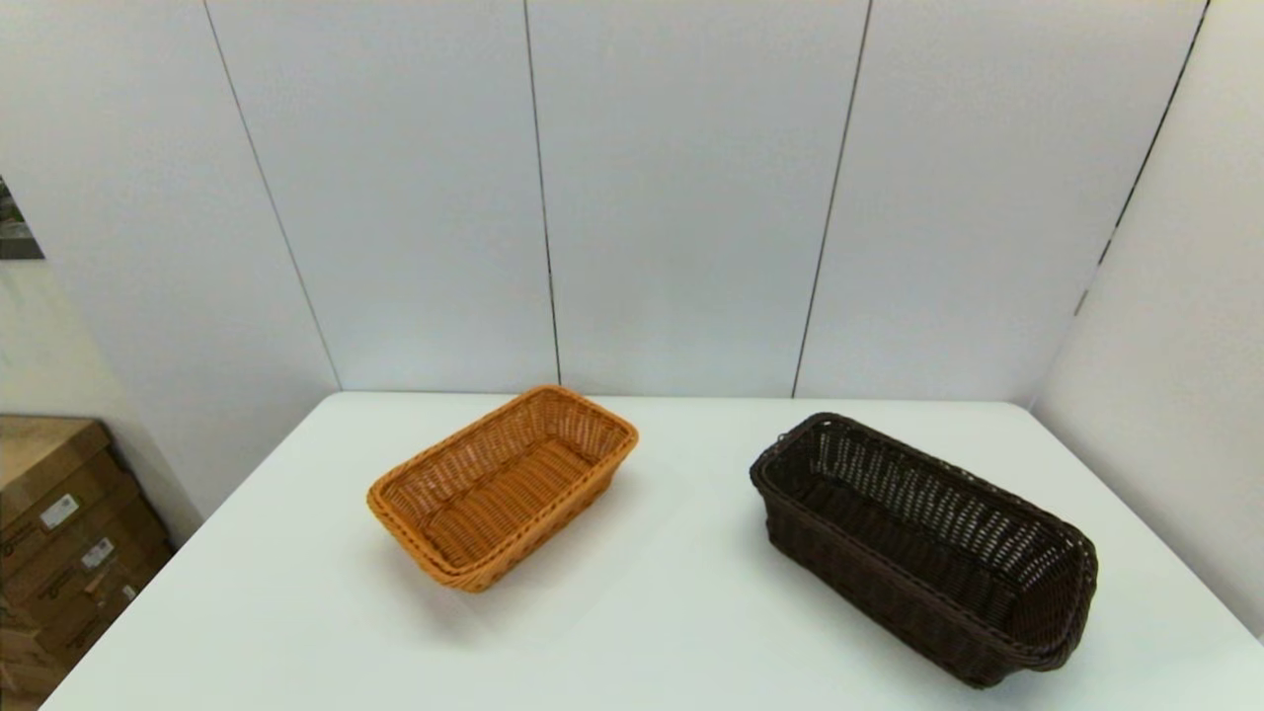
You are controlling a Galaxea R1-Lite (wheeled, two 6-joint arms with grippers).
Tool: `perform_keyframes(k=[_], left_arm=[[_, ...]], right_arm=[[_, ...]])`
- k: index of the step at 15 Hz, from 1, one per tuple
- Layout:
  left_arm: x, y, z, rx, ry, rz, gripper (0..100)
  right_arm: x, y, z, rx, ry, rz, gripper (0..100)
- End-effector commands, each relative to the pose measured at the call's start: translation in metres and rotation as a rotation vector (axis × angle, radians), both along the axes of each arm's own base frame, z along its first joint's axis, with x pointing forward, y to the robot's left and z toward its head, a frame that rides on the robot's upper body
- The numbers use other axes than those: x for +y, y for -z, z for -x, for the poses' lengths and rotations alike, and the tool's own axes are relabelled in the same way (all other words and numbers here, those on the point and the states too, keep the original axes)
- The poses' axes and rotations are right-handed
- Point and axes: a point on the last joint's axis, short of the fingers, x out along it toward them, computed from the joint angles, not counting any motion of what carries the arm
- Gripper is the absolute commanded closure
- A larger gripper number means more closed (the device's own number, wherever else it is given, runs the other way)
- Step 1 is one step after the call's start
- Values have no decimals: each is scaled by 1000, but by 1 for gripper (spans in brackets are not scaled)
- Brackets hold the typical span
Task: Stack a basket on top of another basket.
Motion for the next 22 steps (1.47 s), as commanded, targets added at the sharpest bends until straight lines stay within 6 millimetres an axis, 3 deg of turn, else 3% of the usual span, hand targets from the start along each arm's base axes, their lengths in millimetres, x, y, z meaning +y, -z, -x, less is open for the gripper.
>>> perform_keyframes(k=[1,10,15,19,22], left_arm=[[0,0,0,0,0,-2,0],[0,-6,4,23,13,-26,0],[-2,-50,5,154,78,-12,0],[-2,-90,-22,498,64,41,0],[-2,-113,-95,783,-11,260,0]], right_arm=[[0,0,0,-1,-2,0,0],[0,0,0,1,-2,0,0],[0,0,0,1,0,0,0],[0,0,0,1,-2,0,0],[0,0,0,1,-2,0,0]])
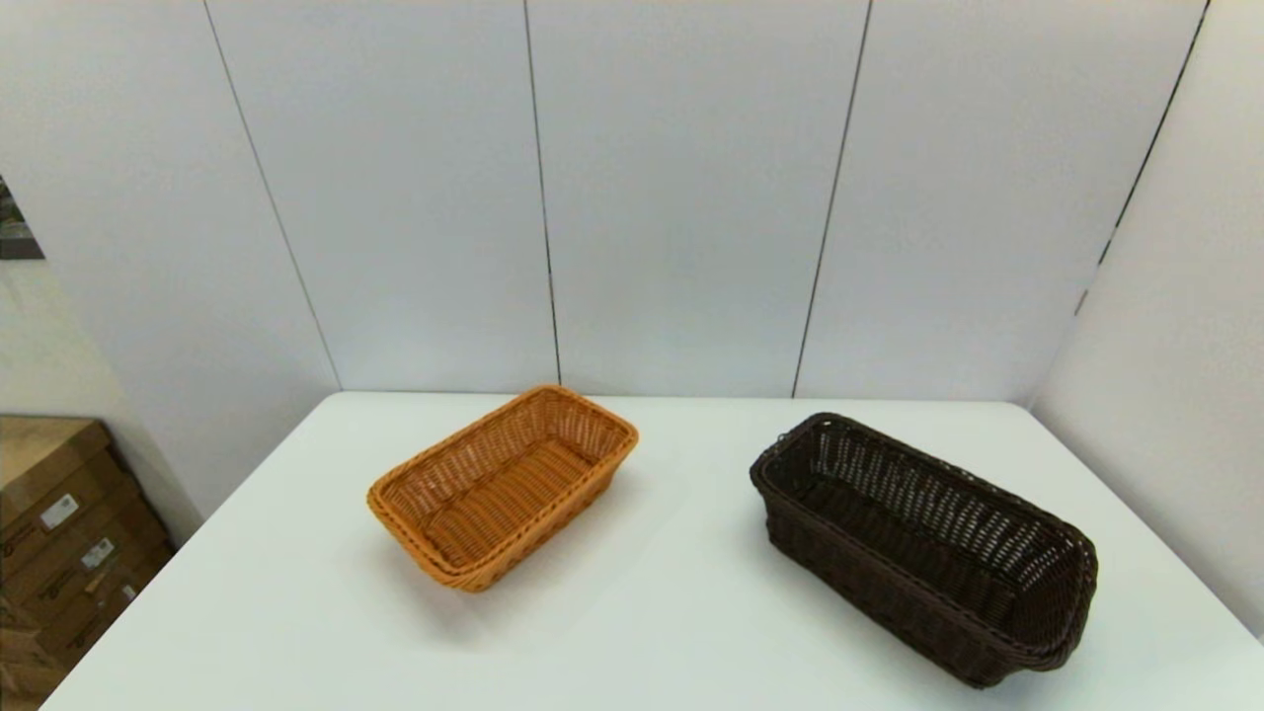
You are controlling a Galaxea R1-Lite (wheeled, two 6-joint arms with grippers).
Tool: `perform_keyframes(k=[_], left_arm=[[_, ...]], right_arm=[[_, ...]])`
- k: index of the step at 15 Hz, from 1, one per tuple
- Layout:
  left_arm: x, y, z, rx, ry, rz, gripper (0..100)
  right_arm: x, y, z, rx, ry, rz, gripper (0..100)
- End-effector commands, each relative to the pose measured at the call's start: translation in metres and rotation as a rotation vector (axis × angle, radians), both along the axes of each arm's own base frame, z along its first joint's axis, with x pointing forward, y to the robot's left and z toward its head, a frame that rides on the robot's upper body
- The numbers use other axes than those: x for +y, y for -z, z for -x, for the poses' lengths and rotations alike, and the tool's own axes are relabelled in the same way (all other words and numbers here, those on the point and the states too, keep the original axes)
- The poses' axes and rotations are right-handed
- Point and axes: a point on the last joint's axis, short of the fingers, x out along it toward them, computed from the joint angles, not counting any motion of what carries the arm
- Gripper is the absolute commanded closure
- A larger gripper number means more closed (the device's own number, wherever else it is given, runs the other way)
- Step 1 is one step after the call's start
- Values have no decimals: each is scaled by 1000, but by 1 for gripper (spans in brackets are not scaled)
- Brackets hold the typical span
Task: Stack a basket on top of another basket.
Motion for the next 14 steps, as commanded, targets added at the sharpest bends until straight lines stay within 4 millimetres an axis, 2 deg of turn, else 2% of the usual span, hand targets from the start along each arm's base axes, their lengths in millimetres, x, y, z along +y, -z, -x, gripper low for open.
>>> perform_keyframes(k=[1,3,7,10,14], left_arm=[[0,-32,-111,484,-155,235,0],[0,-24,-159,616,-242,310,0],[0,12,-219,717,-304,342,0],[0,32,-244,793,-338,353,0],[-5,41,-263,826,-358,374,0]], right_arm=[[0,0,0,1,-1,1,0],[0,0,0,1,-1,1,0],[0,0,0,1,0,1,0],[0,0,0,1,0,1,0],[0,0,0,1,0,1,0]])
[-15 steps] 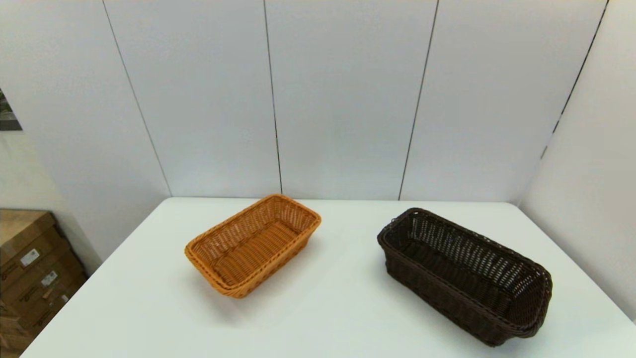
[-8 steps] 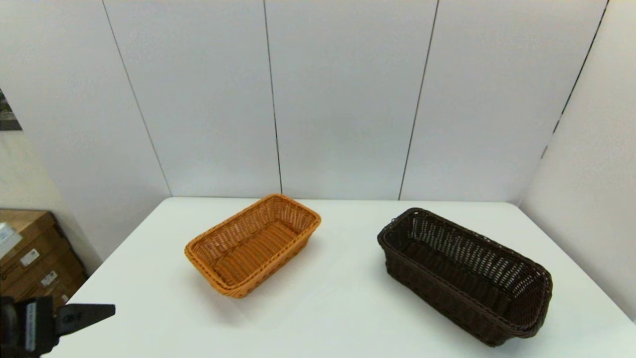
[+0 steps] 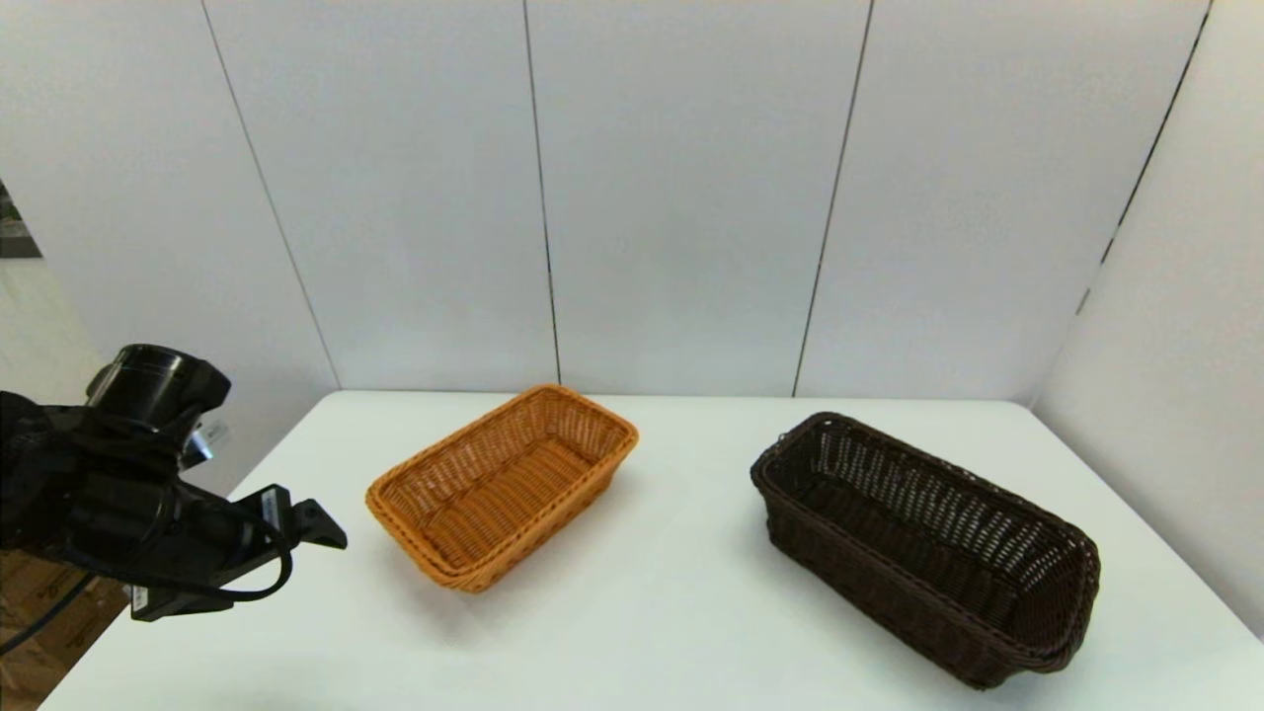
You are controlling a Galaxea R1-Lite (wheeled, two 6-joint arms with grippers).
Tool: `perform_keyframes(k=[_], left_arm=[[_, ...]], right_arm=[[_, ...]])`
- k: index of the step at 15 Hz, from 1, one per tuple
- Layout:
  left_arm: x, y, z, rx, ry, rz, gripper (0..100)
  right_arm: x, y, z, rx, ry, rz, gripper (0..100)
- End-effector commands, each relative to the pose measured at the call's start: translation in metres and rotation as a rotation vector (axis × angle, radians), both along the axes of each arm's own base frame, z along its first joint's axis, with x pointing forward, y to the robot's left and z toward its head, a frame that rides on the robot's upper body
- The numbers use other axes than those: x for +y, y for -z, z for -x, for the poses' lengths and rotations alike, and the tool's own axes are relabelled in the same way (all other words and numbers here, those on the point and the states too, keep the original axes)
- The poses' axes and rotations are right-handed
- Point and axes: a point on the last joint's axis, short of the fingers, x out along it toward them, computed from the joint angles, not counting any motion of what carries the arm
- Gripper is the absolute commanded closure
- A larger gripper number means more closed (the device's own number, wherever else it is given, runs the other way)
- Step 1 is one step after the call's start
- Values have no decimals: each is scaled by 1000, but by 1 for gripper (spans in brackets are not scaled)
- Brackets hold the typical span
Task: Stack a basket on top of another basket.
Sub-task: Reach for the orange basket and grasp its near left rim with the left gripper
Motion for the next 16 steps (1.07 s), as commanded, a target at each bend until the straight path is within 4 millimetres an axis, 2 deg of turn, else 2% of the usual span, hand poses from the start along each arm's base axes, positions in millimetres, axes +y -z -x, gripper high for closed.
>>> perform_keyframes(k=[1,5,10,16], left_arm=[[-4,17,-23,69,-11,14,0],[-9,13,-32,-5,5,72,0],[-20,37,-53,0,-19,100,0],[-27,53,-68,-26,-21,114,0]], right_arm=[[0,0,0,2,-1,0,0],[0,0,0,0,-1,0,0],[0,0,0,2,0,0,0],[0,0,0,2,-1,0,0]])
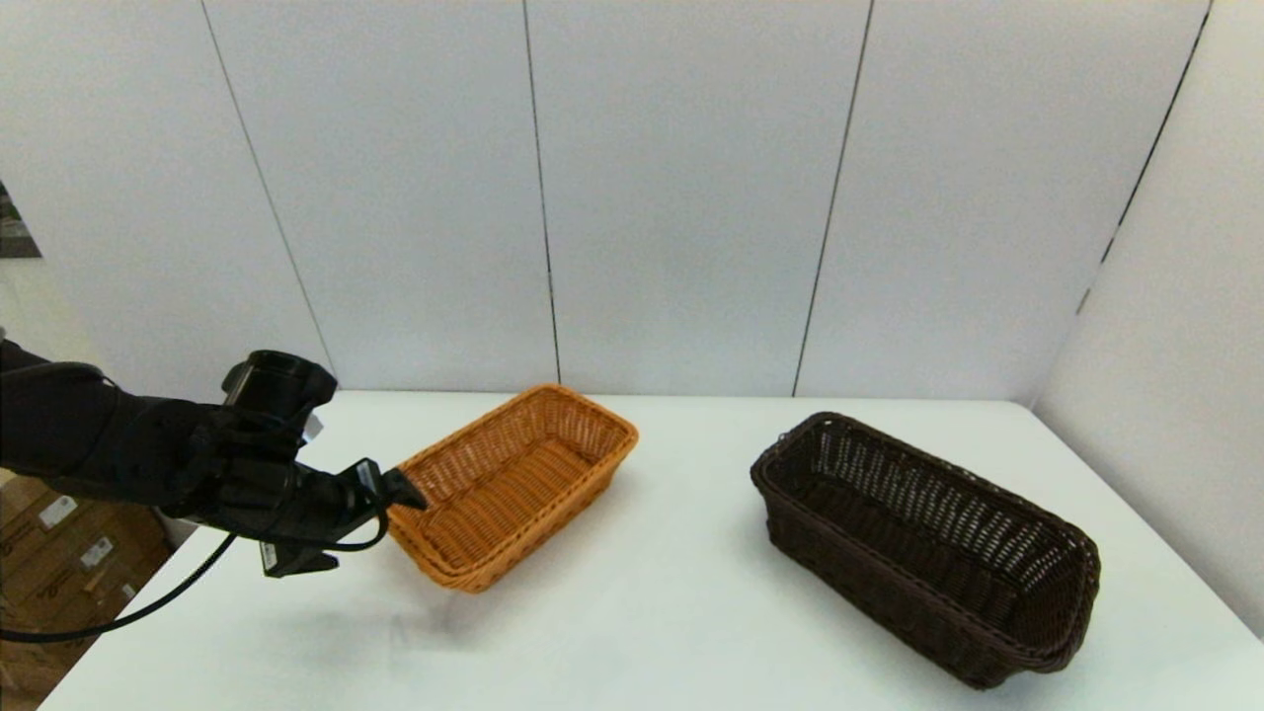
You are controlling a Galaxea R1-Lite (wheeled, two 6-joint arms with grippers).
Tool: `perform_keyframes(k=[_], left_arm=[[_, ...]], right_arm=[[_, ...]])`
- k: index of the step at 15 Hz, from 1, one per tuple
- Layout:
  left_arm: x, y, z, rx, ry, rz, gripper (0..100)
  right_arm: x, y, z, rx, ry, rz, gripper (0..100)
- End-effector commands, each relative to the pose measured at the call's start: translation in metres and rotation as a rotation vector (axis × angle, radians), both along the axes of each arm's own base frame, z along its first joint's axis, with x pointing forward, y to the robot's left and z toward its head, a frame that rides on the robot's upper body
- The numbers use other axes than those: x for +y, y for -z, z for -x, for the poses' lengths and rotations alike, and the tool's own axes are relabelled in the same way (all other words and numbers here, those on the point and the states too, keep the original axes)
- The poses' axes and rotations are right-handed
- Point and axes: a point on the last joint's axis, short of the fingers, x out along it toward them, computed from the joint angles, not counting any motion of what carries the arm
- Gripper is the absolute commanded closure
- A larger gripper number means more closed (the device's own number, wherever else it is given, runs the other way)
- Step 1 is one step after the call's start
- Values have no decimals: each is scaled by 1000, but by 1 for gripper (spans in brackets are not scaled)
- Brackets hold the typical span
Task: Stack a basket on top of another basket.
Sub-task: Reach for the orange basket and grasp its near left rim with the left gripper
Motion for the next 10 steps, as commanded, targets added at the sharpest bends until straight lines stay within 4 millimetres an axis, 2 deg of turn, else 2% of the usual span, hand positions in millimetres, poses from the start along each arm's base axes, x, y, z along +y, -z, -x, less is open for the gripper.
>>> perform_keyframes(k=[1,4,10], left_arm=[[-3,13,-6,21,1,3,0],[-7,22,-10,33,11,1,0],[-10,25,-12,46,-33,29,0]], right_arm=[[0,0,0,1,-1,0,0],[0,0,0,1,0,0,0],[0,0,0,1,-1,0,0]])
